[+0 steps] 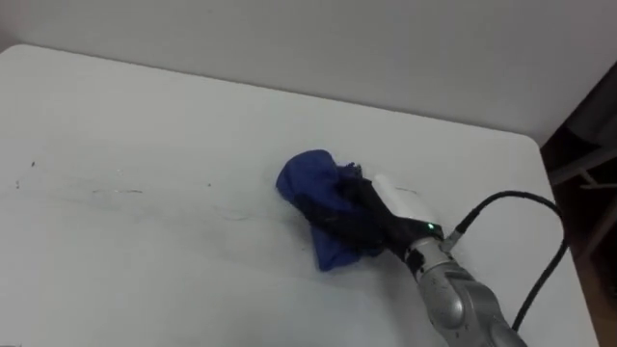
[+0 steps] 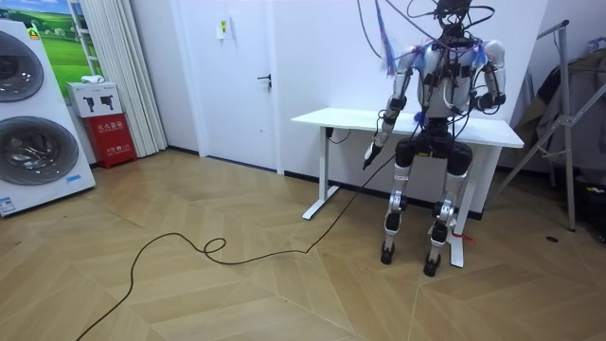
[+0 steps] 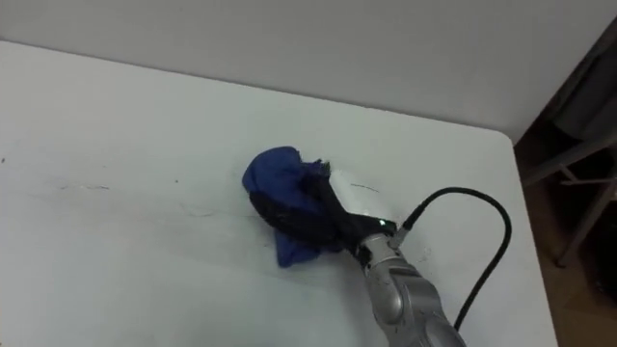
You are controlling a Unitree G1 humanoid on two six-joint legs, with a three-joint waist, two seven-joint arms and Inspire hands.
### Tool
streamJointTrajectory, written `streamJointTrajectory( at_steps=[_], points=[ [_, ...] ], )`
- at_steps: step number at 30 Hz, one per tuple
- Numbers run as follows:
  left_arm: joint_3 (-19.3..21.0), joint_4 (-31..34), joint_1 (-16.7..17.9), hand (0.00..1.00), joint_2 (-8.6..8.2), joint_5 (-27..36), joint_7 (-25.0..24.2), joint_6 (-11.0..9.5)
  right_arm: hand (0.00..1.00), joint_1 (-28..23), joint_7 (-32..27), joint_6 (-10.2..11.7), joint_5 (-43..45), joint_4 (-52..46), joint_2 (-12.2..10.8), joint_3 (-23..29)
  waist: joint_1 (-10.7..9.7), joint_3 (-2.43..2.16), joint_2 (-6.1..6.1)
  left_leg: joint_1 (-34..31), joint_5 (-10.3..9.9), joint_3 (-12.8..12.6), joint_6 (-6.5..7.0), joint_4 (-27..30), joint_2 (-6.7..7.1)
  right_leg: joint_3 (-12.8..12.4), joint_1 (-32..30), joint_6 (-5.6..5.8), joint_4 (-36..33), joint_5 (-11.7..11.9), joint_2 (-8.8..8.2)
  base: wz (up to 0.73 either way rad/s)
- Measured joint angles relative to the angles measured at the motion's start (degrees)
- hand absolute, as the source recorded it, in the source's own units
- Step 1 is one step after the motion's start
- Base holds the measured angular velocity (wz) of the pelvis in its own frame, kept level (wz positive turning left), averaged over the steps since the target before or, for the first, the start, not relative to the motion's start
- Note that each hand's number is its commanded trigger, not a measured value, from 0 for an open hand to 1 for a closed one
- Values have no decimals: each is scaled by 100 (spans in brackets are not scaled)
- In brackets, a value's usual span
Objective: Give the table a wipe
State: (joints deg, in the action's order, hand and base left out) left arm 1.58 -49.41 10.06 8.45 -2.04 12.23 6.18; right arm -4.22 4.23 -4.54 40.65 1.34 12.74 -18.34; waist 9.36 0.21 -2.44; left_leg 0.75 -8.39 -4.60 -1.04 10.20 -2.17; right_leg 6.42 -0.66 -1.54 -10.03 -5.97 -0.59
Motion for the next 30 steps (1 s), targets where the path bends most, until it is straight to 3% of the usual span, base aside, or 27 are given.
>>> streamJointTrajectory(
  at_steps=[5, 7, 10, 12, 15, 20, 27, 30],
  points=[
    [530, -62, 70, 0, 17, -94, -224, -62, 0, -209, 260, -53, 10, -767, 199, 957, -303, 35, 48, -6, 38, -16, 42, -43, 14, -34, -6, 5, -21, 4, -4, -3],
    [724, -69, 123, 0, 33, -96, -283, -147, 0, -214, 276, -56, -40, -1304, 401, 1461, -437, 41, 53, 27, 58, -60, 40, -89, 16, -79, -38, 3, -72, 5, 0, -8],
    [854, -101, 155, 0, 44, -98, -290, -161, 0, -209, 253, -48, -102, -1759, 528, 2053, -544, 13, 3, 67, 56, -118, 40, -101, 13, -146, -38, 8, -68, 1, 8, -11],
    [971, -103, 206, 0, 84, -98, -292, -185, 0, -209, 179, -51, -108, -1786, 576, 2342, -593, -37, -73, 96, 53, -144, 42, -109, 8, -167, -22, 8, -72, 1, 12, -6],
    [1229, -105, 346, 0, 146, -120, -362, -195, 0, -208, 162, -68, -103, -1842, 588, 2867, -742, -56, -139, 166, 31, -174, 36, -107, 9, -193, 0, 17, -74, -3, 10, -5],
    [1514, -75, 443, 0, 165, -264, -528, -140, 0, -204, -62, -248, -160, -1936, 645, 3628, -796, -54, -142, 223, -1, -320, 49, -99, -4, -313, -1, 80, -82, -13, 15, -14],
    [2004, 345, 650, 0, 172, -574, -651, -119, 0, -290, -647, -397, -664, -1712, 745, 4611, -1123, 11, -199, 188, -19, -361, 63, -86, 1, -318, -54, 105, -85, -13, 1, -3],
    [2088, 346, 720, 0, 188, -652, -632, -118, 0, -394, -1081, -376, -783, -1140, 750, 4893, -1247, -3, -224, 212, -21, -361, 61, -83, -3, -354, -34, 105, -84, -12, 9, 0]
  ],
)
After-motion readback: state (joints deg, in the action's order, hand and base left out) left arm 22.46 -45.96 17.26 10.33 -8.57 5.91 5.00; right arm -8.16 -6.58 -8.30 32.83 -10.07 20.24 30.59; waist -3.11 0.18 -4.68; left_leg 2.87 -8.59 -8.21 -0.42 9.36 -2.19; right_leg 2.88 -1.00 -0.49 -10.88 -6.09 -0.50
